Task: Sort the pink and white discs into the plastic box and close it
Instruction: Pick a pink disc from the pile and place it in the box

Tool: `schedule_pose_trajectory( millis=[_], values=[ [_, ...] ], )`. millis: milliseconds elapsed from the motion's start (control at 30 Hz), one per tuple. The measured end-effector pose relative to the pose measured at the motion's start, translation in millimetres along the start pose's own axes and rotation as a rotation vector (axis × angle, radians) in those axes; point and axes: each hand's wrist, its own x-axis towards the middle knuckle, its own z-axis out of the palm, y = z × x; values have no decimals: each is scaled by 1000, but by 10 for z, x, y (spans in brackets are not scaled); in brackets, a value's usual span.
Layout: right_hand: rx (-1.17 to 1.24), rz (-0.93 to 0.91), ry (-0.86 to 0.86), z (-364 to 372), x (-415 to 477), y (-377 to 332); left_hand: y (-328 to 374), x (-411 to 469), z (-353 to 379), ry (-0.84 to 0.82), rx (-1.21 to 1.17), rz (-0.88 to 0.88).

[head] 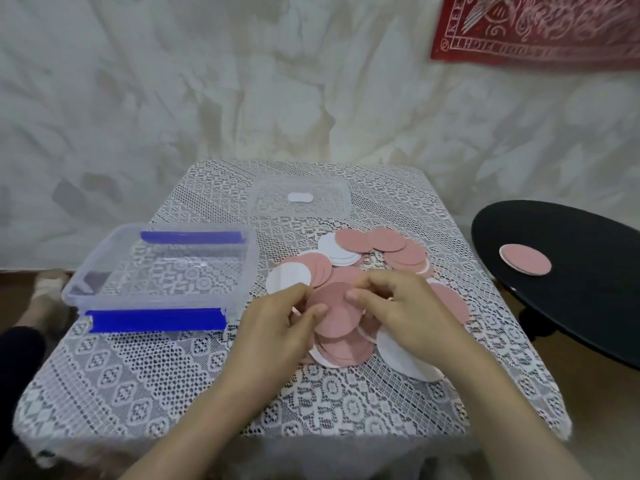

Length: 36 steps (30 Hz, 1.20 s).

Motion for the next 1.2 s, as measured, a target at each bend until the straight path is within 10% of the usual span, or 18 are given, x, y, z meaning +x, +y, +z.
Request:
schedule_pose_trajectory(
  millis=[333,700,1200],
  values=[
    [-427,93,200,-309,218,94,-49,66,78,63,38,-76],
    [-656,215,-38,-173,588,11,-45,185,68,68,-46,-137],
    [94,86,321,-353,220,69,53,37,-38,34,-63,-163]
  ],
)
